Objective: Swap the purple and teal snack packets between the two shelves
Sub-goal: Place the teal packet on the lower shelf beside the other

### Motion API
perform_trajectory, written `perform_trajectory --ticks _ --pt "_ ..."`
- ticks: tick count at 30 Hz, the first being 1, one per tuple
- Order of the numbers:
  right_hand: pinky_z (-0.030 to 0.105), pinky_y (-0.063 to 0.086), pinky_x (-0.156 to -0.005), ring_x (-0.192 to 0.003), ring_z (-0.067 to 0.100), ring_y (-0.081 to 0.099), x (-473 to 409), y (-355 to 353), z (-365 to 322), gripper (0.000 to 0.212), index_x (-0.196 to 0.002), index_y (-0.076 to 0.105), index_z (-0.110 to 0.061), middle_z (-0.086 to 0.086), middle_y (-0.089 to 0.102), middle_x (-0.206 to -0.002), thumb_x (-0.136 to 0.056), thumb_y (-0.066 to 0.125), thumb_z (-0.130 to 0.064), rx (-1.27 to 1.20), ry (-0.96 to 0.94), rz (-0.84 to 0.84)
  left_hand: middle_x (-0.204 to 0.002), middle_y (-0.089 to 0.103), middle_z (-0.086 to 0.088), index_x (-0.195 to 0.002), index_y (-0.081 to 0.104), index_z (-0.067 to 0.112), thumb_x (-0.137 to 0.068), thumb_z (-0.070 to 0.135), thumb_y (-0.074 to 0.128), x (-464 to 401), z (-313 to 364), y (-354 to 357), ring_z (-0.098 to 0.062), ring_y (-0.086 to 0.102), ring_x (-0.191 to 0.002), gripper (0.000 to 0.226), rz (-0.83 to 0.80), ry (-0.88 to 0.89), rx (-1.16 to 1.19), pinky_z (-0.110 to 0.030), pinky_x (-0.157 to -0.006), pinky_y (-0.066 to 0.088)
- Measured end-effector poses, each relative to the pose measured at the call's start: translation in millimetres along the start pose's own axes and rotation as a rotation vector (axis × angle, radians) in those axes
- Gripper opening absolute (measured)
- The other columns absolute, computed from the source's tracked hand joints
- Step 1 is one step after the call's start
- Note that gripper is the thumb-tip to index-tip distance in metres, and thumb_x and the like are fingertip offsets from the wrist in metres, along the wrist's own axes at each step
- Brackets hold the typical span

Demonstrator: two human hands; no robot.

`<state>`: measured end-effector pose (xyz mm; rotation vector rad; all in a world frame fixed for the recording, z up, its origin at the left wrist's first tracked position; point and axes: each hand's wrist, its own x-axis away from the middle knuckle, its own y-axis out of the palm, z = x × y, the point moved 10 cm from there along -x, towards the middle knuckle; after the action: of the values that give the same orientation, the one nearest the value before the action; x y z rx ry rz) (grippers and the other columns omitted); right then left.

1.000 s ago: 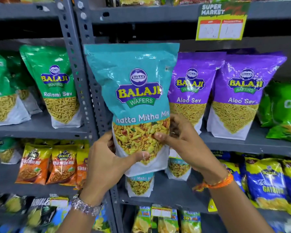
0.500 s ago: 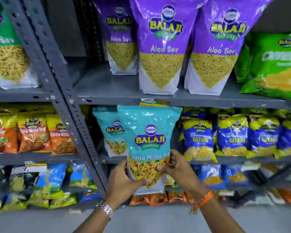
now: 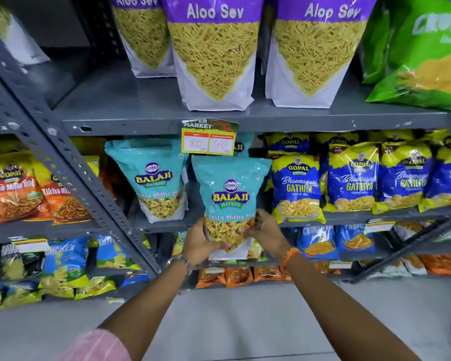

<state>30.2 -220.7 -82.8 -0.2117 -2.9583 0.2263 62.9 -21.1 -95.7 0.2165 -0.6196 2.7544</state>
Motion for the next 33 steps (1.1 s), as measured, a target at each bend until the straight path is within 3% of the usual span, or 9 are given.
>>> perform_trajectory --ticks 3,5,8,11,14,16,20,27,33 --pt "0.038 0.056 -0.098 -0.121 0.03 0.061 -28.5 -12.8 -17.9 0.054 -0.127 0.053 0.001 0.022 0.063 -0.13 -0.078 0.076 0.004 0.004 -0.022 0.012 -0.13 0.07 -0.001 -0.138 0.057 0.013 -0.058 0.029 0.101 -24.6 24.7 -0.6 -0.017 0.065 -0.119 0.093 0.004 0.011 -0.036 -0.034 -0.097 0.053" --pt "0.047 0.055 -0.1 -0.117 0.031 0.063 -44.5 -21.2 -28.9 0.046 -0.119 0.056 -0.002 0.025 0.064 -0.128 -0.078 0.076 0.004 0.003 -0.047 0.024 -0.125 0.067 0.001 -0.139 0.057 0.01 -0.067 0.023 0.097 -39.7 35.2 -0.7 -0.013 0.061 -0.116 0.083 0.003 0.019 -0.053 -0.027 -0.091 0.048" --pt "0.045 0.058 -0.096 -0.112 0.026 0.063 -62.3 -29.7 -43.6 0.044 -0.11 0.054 -0.006 0.024 0.065 -0.125 -0.075 0.076 0.009 -0.027 -0.073 0.038 -0.132 0.07 -0.005 -0.14 0.057 0.012 -0.064 0.028 0.098 -54.0 50.5 -9.0 -0.018 0.063 -0.12 0.088 0.061 0.068 -0.081 -0.035 -0.098 0.052" --pt "0.044 0.058 -0.095 -0.112 0.026 0.063 -74.8 -31.2 -53.4 0.048 -0.115 0.053 -0.001 0.025 0.065 -0.125 -0.074 0.077 0.008 -0.023 -0.087 0.047 -0.137 0.068 -0.008 -0.142 0.053 0.013 -0.061 0.024 0.1 -62.7 58.6 -14.3 -0.015 0.06 -0.12 0.094 0.098 0.075 -0.077 -0.034 -0.1 0.05" --pt "0.044 0.057 -0.095 -0.11 0.023 0.063 -82.4 -30.0 -52.9 0.053 -0.117 0.053 0.0 0.015 0.068 -0.116 -0.072 0.079 0.009 0.001 -0.071 0.064 -0.138 0.067 -0.009 -0.144 0.051 0.014 -0.059 0.02 0.1 -69.1 64.5 -16.2 -0.023 0.061 -0.128 0.099 0.129 0.081 -0.088 -0.038 -0.107 0.05" --pt "0.046 0.055 -0.097 -0.109 0.023 0.062 -85.4 -28.6 -51.0 0.05 -0.111 0.053 -0.008 0.007 0.067 -0.108 -0.071 0.079 0.009 0.019 -0.071 0.056 -0.14 0.066 -0.01 -0.145 0.051 0.012 -0.059 0.015 0.1 -71.0 64.5 -16.1 -0.028 0.059 -0.133 0.099 0.148 0.068 -0.105 -0.033 -0.106 0.047" --pt "0.046 0.055 -0.096 -0.109 0.025 0.064 -87.3 -27.3 -43.7 0.045 -0.108 0.052 -0.01 0.015 0.067 -0.116 -0.075 0.077 0.009 0.069 -0.085 0.032 -0.144 0.063 -0.015 -0.146 0.05 0.006 -0.065 0.008 0.096 -74.3 55.5 -11.4 -0.032 0.056 -0.136 0.093 0.144 0.049 -0.126 -0.026 -0.1 0.039" --pt "0.033 0.056 -0.09 -0.107 0.019 0.063 -90.1 -25.5 -43.5 0.043 -0.108 0.051 -0.009 0.006 0.066 -0.108 -0.077 0.075 0.007 0.065 -0.077 0.011 -0.144 0.063 -0.015 -0.147 0.048 0.006 -0.072 0.007 0.092 -76.6 55.2 -10.4 -0.031 0.056 -0.136 0.087 0.147 0.055 -0.152 -0.024 -0.098 0.037" --pt "0.044 0.055 -0.099 -0.115 0.025 0.063 -95.7 -26.2 -40.3 0.05 -0.119 0.052 0.0 0.021 0.066 -0.126 -0.076 0.077 0.007 0.058 -0.063 0.032 -0.144 0.063 -0.015 -0.147 0.046 0.006 -0.071 0.006 0.092 -86.1 52.4 -12.2 -0.033 0.056 -0.137 0.09 0.141 0.051 -0.148 -0.027 -0.102 0.039"
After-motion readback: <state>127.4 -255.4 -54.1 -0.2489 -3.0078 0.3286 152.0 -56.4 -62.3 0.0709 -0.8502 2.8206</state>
